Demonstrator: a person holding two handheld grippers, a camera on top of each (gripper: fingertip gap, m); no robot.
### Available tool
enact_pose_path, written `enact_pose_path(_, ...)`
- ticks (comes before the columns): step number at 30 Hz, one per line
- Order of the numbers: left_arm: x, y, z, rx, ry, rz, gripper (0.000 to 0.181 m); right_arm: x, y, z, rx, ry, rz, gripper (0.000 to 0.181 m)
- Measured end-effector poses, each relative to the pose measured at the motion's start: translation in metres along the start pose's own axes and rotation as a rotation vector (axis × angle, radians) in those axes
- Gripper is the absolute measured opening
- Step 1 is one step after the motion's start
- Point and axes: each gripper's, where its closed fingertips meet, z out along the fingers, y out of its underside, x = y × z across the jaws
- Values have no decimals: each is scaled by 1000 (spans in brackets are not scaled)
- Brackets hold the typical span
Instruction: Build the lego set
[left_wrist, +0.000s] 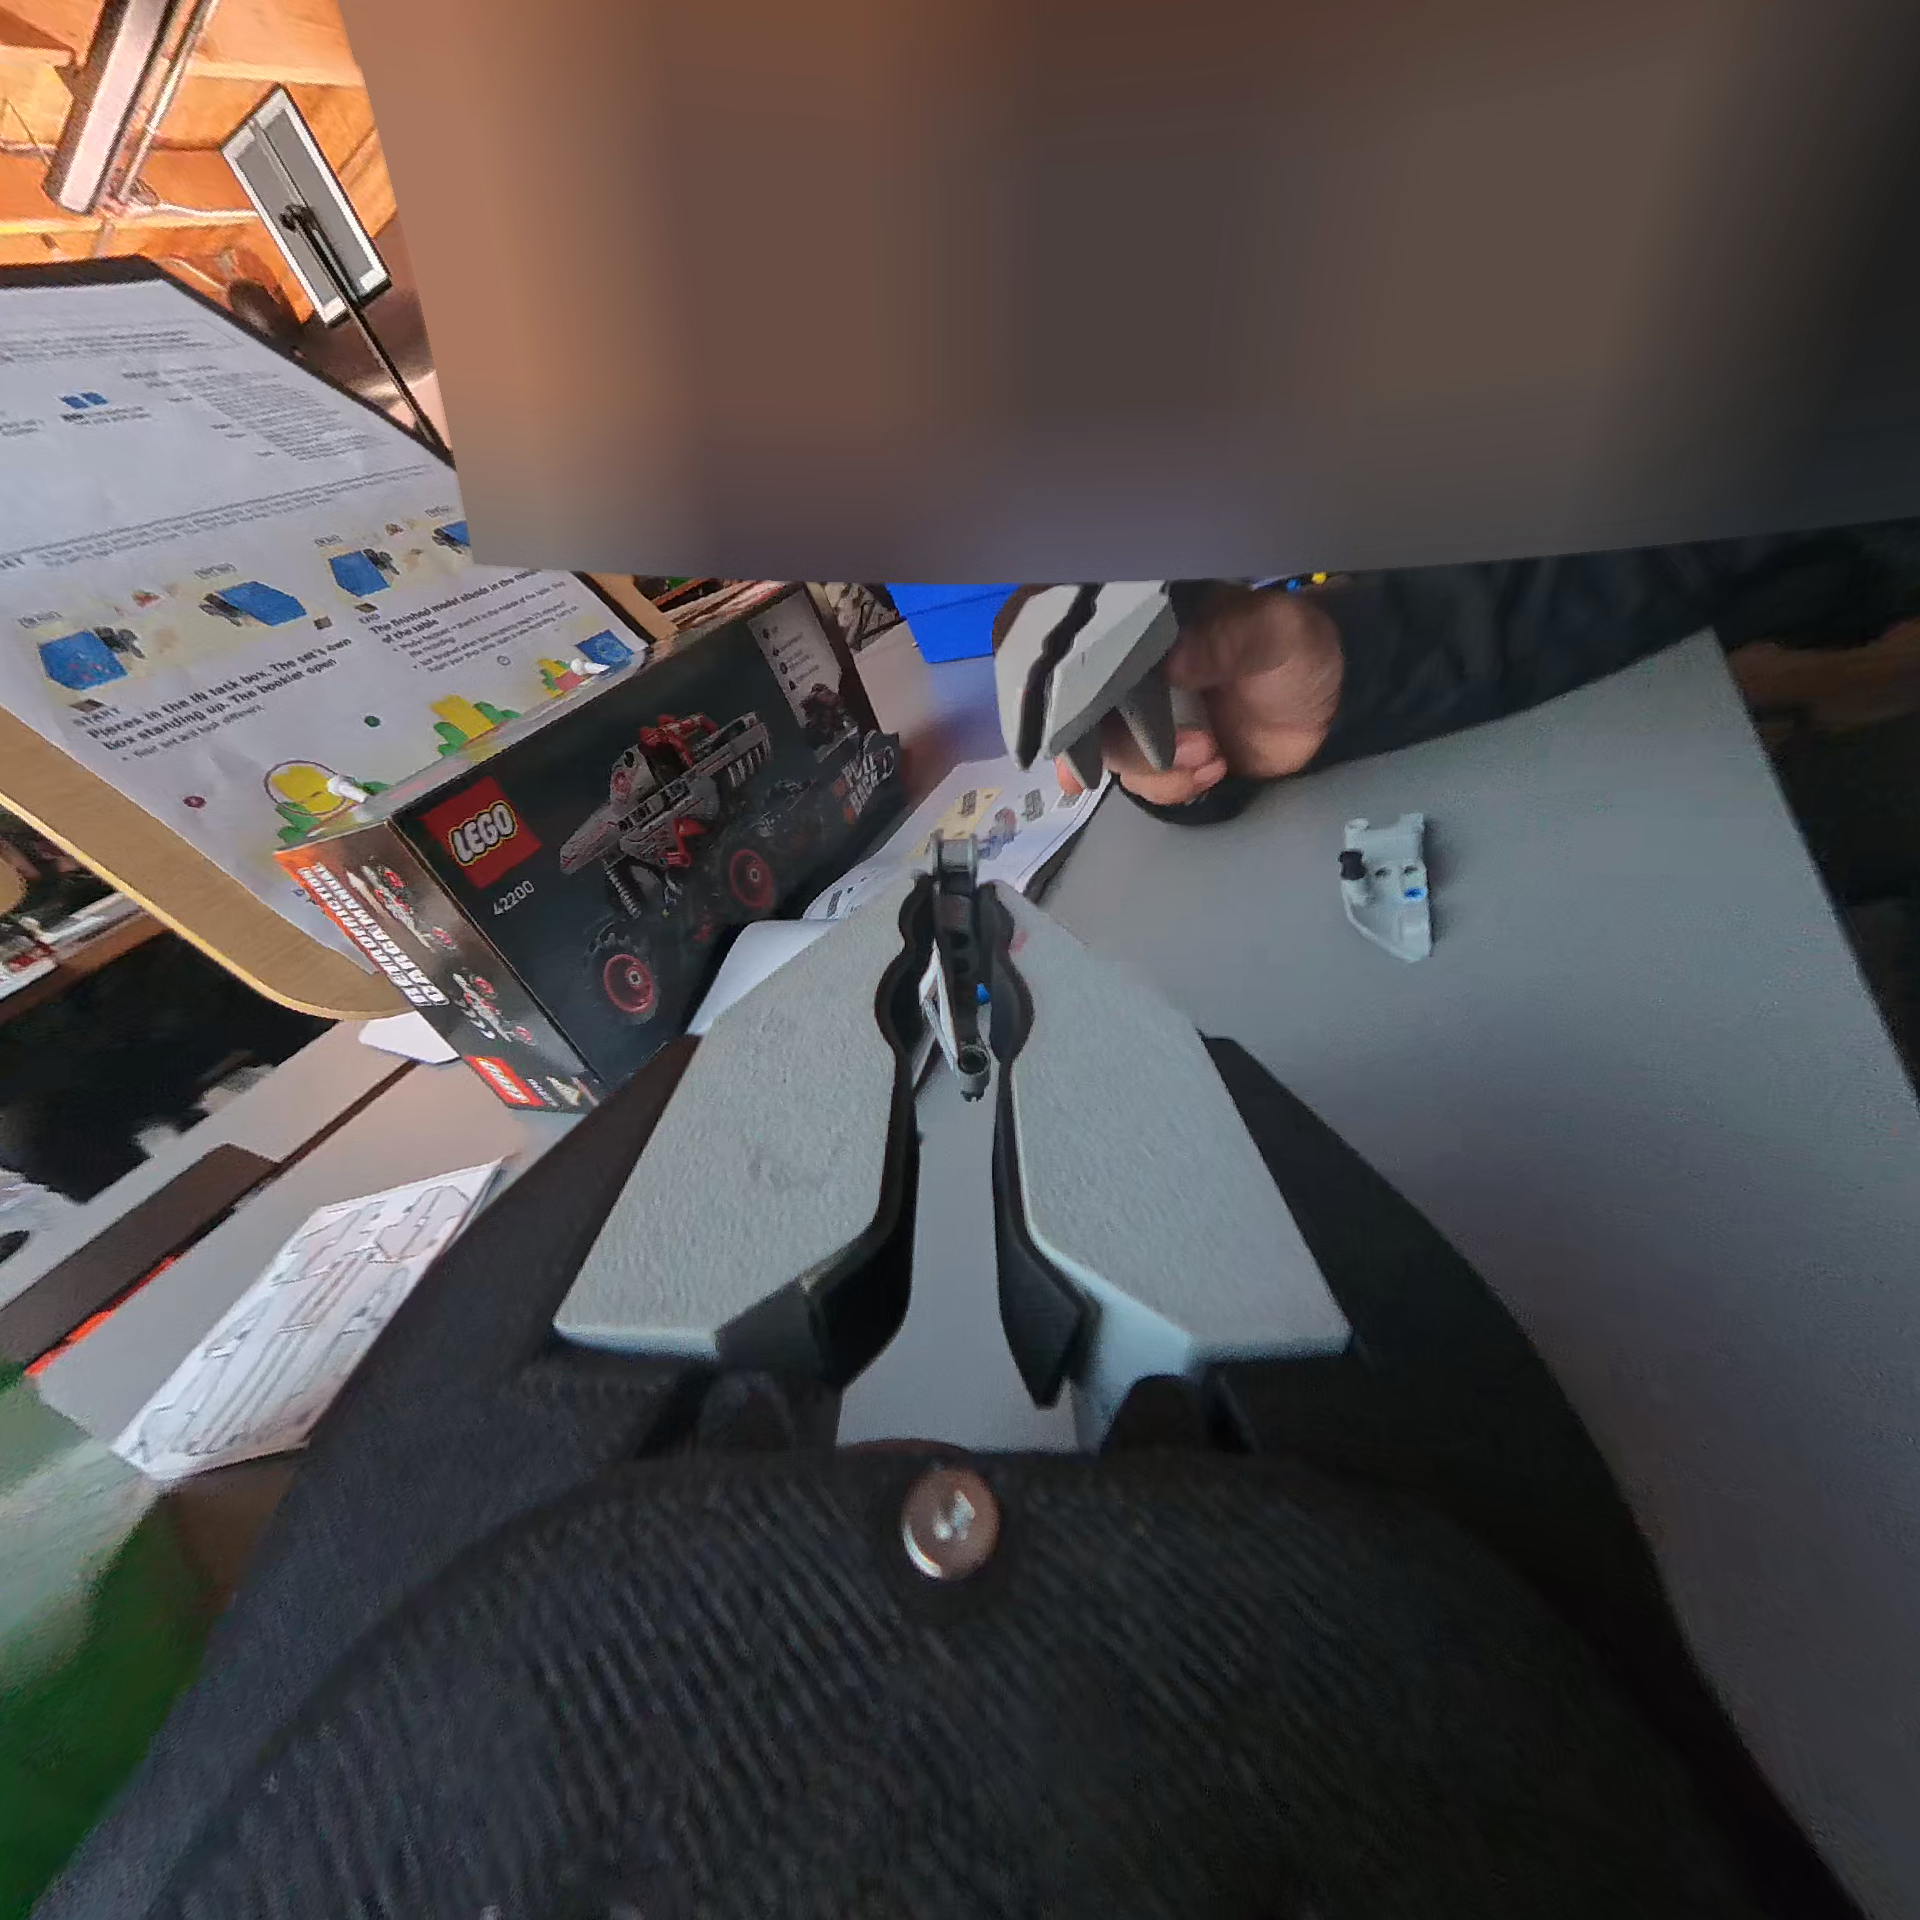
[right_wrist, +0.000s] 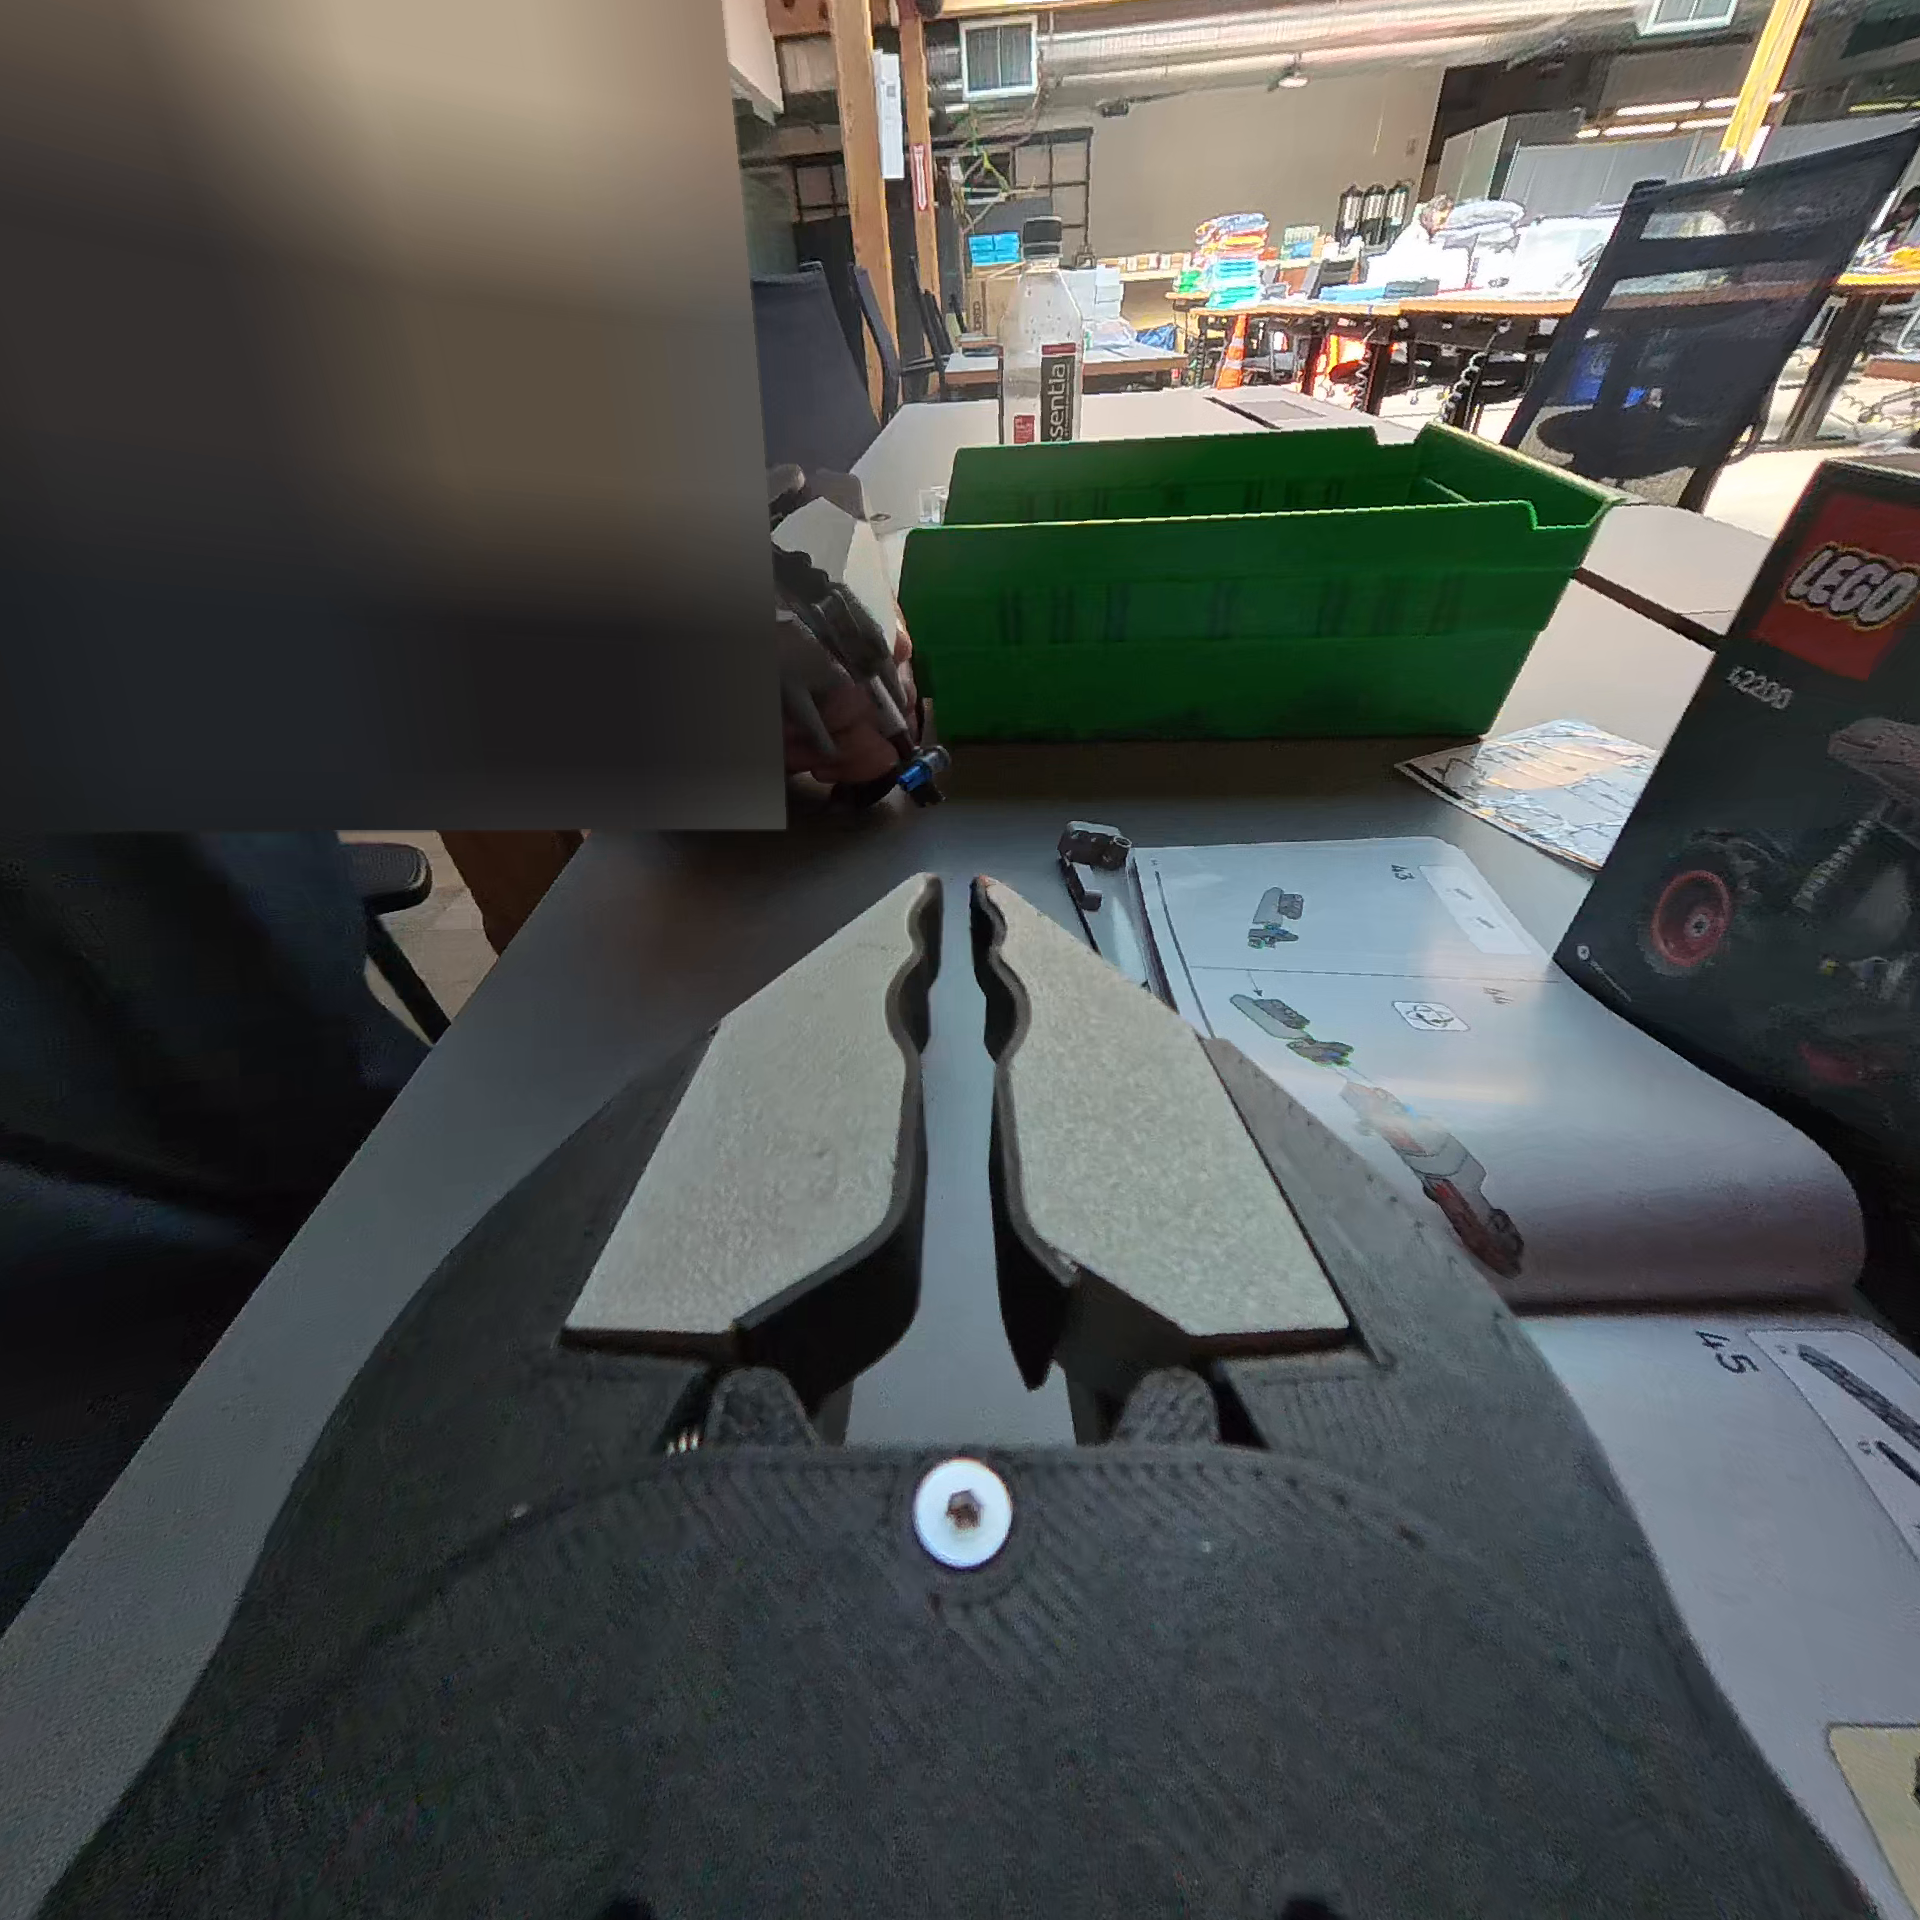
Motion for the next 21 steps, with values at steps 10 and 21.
enact_pose_path(10,1,12,9,-246,-316,745,4,1,4,2,-30,14,-4,8)
enact_pose_path(21,24,19,24,-318,-341,1091,2,-6,7,-2,-49,4,-27,8)
